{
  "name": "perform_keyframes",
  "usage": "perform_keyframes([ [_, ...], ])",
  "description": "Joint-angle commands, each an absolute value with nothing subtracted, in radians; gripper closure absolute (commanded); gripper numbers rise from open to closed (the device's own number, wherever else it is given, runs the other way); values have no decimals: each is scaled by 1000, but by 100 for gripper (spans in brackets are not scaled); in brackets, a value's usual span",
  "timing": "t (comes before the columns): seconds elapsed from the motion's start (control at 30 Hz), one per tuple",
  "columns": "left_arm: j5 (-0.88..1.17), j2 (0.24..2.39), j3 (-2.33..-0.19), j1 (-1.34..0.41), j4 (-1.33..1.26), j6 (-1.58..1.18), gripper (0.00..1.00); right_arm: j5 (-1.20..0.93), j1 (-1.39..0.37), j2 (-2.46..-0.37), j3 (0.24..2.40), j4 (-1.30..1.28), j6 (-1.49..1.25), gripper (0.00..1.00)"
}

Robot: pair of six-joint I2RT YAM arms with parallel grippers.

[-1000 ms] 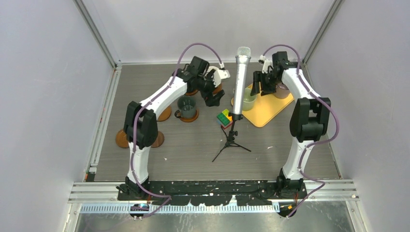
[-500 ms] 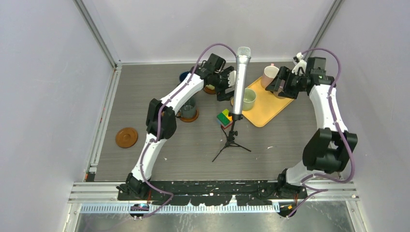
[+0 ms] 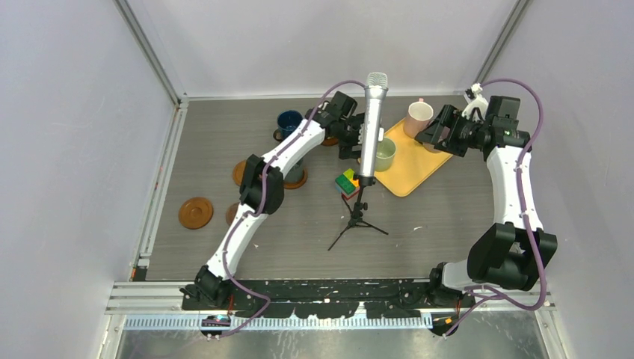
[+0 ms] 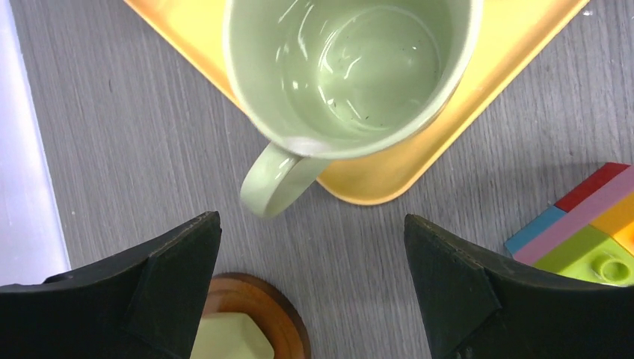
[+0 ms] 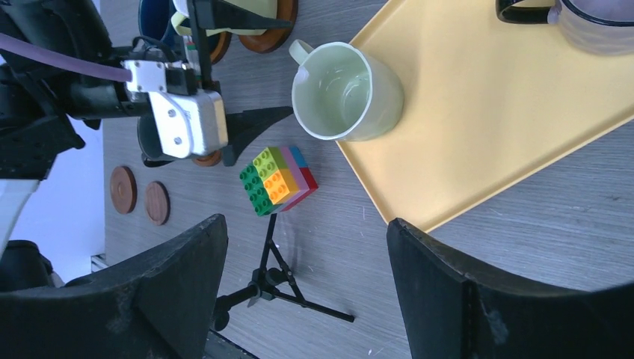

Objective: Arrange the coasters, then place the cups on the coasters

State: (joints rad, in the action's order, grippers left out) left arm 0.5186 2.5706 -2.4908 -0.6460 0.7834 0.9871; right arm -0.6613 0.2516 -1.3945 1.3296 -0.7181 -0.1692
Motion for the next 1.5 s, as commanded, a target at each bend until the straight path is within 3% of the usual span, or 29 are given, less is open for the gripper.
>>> perform_keyframes([
  [0.0, 514, 2598, -2561, -669, 780, 1049, 5, -717, 265, -1378, 1321, -677, -183, 18],
  [0.4, 497, 2548, -2481, -711, 776, 1040, 12, -736, 279, -1375, 1308, -670, -181, 18],
  [0.6, 495, 2496, -2413, -716, 761, 971, 34, -742, 289, -1364, 1299, -663, -183, 18],
  [1.0, 471, 2538, -2439, -716, 719, 766, 43, -755, 297, -1359, 1291, -653, -190, 18],
  [1.13, 473, 2554, -2454, -716, 723, 741, 55, -755, 300, -1361, 1291, -653, -187, 18],
  [1.47, 455, 2528, -2441, -717, 651, 610, 98, -760, 305, -1359, 1288, -653, -184, 18],
])
